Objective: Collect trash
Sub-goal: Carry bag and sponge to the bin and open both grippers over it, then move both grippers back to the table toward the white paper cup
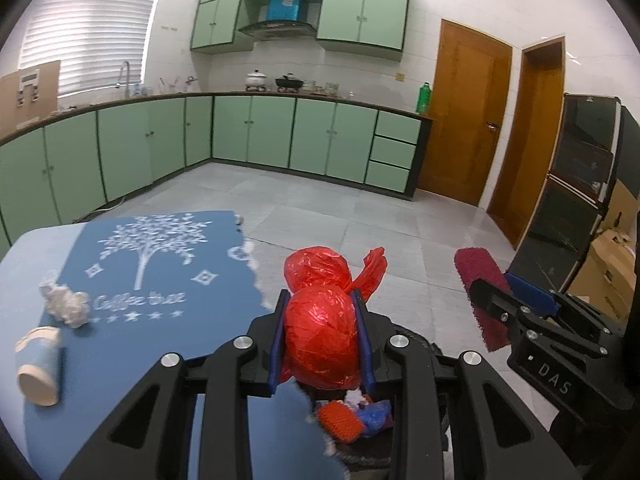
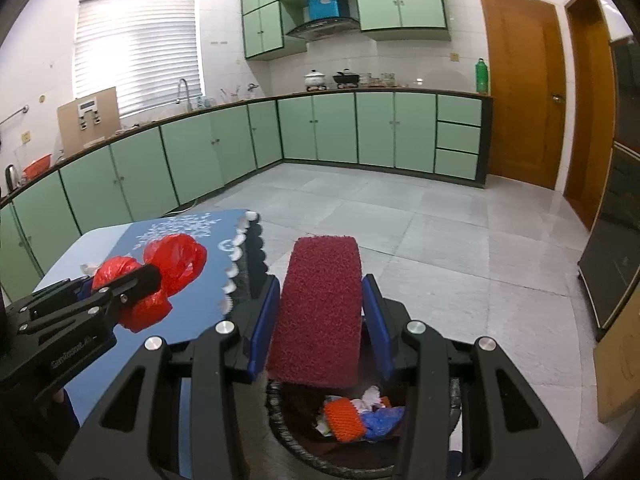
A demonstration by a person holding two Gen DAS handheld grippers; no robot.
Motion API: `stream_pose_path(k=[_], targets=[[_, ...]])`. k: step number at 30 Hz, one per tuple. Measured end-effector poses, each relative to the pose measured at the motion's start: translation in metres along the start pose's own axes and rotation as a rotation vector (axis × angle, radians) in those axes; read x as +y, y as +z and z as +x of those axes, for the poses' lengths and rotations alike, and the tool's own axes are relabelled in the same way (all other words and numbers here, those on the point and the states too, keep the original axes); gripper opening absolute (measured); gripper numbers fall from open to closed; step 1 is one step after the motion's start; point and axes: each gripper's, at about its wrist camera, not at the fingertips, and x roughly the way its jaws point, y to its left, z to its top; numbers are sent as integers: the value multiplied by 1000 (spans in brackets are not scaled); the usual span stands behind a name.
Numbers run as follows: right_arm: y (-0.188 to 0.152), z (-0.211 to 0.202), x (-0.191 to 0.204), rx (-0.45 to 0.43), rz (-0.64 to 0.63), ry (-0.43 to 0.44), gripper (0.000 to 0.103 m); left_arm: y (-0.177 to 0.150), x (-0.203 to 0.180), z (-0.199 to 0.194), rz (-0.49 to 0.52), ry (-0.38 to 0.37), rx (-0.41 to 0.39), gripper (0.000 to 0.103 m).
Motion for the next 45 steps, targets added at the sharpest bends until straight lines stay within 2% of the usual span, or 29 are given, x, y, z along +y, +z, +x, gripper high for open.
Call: stream_pose_path(k=[15, 24, 30, 32, 34, 35, 36, 39, 41, 45], targets=[[-22, 46, -67, 58, 58, -85, 41, 1, -56, 74, 50, -72, 42, 29], [-39, 88, -88, 131, 69, -98, 42, -4, -66, 116, 63, -91, 103, 30], [-47, 99, -93, 146, 92, -93, 42, -8, -67, 131, 69, -93, 130, 31], [-45, 102, -95, 145, 96, -96, 54, -9, -66, 134, 64, -96, 144, 37], [-45, 102, -95, 138, 96, -105, 59, -8, -65, 134, 52, -104, 144, 39], [-45, 101, -95, 131, 99, -110, 68, -7, -63, 133, 47, -108, 140, 46], [-45, 101, -97, 123, 101, -117, 72, -6, -62, 132, 45, -111, 135, 52], [-44, 97, -96, 110, 105, -127, 76, -4, -62, 127, 44, -116, 123, 56], [-43, 94, -97, 97, 111, -146, 86, -1, -60, 122, 36, -119, 111, 61], [-39, 84, -98, 75, 130, -158, 92, 5, -54, 112, 16, -118, 89, 64]])
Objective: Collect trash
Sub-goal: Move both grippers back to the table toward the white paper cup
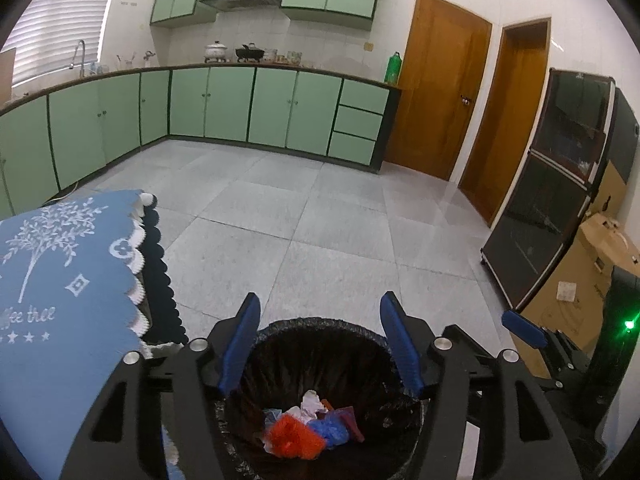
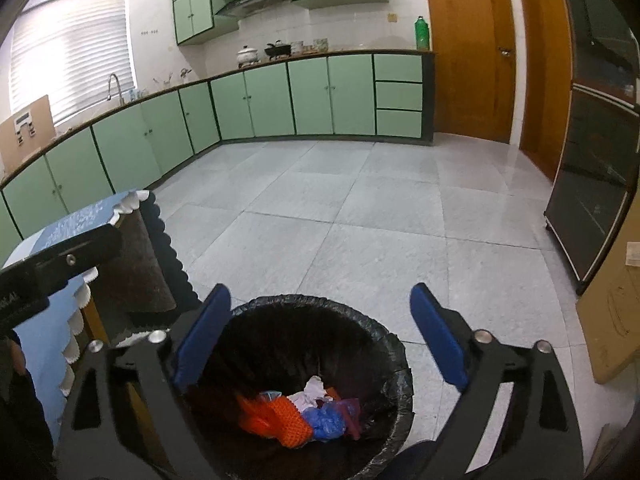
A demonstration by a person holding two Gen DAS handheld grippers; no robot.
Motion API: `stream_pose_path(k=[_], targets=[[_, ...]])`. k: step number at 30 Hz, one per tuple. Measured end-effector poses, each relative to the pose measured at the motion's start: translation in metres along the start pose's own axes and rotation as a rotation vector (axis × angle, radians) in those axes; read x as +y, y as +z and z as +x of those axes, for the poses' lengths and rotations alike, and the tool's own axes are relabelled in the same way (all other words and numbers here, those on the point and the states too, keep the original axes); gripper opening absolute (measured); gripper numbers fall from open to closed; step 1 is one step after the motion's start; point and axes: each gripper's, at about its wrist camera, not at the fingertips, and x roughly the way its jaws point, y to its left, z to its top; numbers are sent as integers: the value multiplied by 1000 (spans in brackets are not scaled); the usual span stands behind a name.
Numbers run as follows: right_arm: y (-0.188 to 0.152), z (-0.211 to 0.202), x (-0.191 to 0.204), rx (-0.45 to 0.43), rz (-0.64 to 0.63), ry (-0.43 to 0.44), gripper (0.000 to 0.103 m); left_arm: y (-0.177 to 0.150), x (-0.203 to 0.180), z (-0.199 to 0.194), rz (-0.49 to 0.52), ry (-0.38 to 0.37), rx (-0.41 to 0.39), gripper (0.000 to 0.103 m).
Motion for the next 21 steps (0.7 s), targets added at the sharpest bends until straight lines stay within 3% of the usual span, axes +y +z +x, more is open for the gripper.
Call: stream_pose_path(k=[10, 21], targets=[[16, -47, 29, -86, 0, 54, 94, 9, 36, -61, -34, 81, -89, 69], [17, -76, 112, -104, -58, 173, 94, -6, 109, -135, -68, 257, -134, 71]])
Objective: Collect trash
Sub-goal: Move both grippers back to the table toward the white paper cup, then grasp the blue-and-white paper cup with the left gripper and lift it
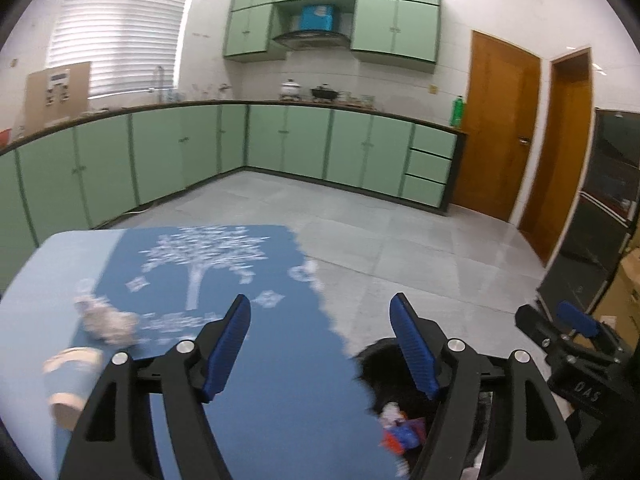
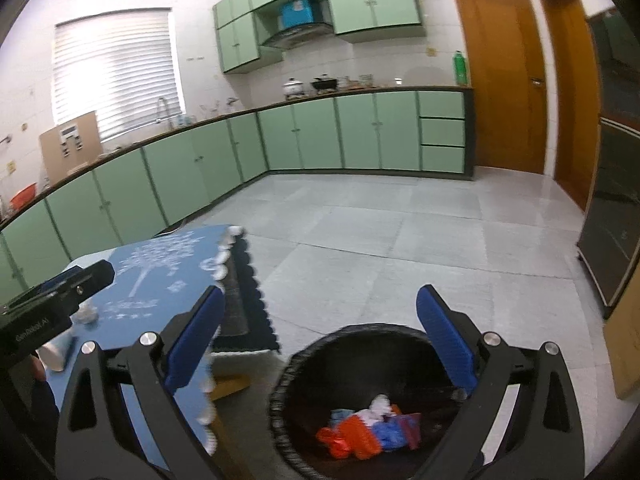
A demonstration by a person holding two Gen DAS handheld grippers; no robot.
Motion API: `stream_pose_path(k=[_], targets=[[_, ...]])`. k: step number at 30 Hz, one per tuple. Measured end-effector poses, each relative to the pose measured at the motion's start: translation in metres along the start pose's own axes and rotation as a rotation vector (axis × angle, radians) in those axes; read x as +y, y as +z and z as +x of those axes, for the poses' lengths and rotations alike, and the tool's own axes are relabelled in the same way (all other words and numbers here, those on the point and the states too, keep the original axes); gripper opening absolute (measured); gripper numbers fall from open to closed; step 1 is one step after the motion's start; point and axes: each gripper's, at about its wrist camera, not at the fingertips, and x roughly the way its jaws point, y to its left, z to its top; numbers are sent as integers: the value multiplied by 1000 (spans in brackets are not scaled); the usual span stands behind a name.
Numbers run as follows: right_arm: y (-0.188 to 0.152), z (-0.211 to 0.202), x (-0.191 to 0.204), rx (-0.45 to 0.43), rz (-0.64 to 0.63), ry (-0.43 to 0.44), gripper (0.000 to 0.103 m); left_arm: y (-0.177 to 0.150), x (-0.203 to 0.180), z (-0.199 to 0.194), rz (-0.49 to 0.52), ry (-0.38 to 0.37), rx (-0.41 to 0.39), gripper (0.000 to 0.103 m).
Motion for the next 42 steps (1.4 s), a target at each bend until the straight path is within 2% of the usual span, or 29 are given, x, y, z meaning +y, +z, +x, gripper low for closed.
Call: stream_pose_path(k=[6, 13, 20, 28, 35, 42], targets=[[0, 1, 48, 5, -19, 70, 94, -9, 54, -23, -23, 117, -12, 71], [-3, 5, 100, 5, -70, 125, 94, -21, 106, -40, -65, 204, -7, 71], [-10, 13, 133, 24, -99, 155, 94, -39, 142, -43, -99, 269, 26, 71], [-22, 24, 159, 59, -139, 179, 94, -58, 166, -33, -142, 332, 84, 71], [-32, 32, 170, 93, -166, 193, 94, -68, 177, -15, -191, 329, 145, 71], [-35, 40, 175, 114, -176, 200, 94, -70, 180, 0, -195, 354, 191, 76]])
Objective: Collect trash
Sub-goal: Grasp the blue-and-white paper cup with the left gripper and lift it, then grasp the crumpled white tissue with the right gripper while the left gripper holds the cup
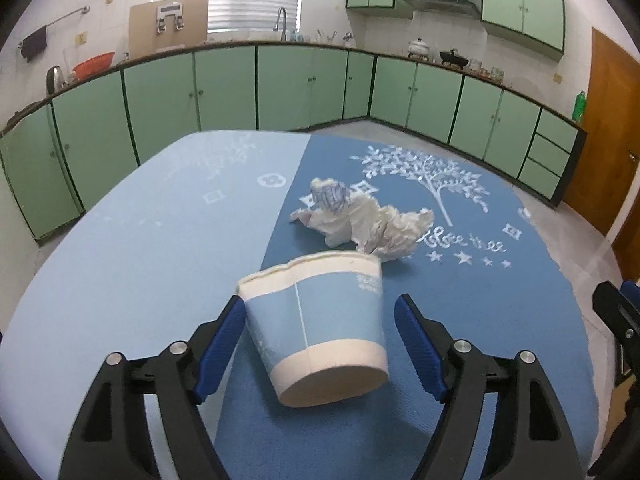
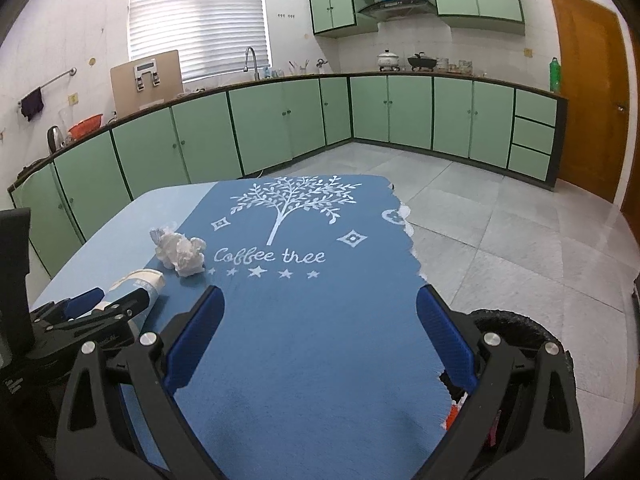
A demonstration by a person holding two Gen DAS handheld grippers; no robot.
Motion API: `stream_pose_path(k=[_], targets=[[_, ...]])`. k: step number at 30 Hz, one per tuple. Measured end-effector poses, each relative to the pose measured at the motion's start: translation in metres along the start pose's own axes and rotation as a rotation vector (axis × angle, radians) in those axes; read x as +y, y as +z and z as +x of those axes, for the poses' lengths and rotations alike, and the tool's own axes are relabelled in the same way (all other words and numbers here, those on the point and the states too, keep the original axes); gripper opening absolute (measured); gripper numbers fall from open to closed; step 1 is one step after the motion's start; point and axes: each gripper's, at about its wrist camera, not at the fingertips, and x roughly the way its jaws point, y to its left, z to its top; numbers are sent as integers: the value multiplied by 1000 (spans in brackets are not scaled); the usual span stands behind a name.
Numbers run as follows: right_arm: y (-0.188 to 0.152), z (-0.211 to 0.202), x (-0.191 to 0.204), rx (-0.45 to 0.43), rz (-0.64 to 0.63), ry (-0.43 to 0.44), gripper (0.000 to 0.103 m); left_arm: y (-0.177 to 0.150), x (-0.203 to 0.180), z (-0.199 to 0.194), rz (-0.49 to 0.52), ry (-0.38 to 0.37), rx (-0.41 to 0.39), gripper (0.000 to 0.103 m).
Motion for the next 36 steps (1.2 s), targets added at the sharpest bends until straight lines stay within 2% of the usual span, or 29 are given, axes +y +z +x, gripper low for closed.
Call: stream_pose_path(k=[4, 5, 6, 10, 20, 28, 36], targets=[[-1, 4, -1, 9, 0, 3, 94, 1, 3, 7, -19, 5, 34, 76], [-1, 4, 0, 11, -1, 4, 94, 1, 4, 9, -22, 4, 41, 71], [-1, 5, 0, 11, -2, 5, 94, 1, 4, 10, -25, 1, 51, 57], [0, 5, 3, 13, -9, 12, 94, 0, 7, 9, -38, -17, 43, 55], [14, 16, 26, -13, -36, 51, 94, 12, 28, -9, -55, 25, -30, 52], [31, 44, 62, -17, -72, 97, 94, 25, 53, -3, -76, 70, -52, 52], [44, 84, 99, 33, -122, 145, 94, 35, 78, 8, -90, 99, -55, 52]])
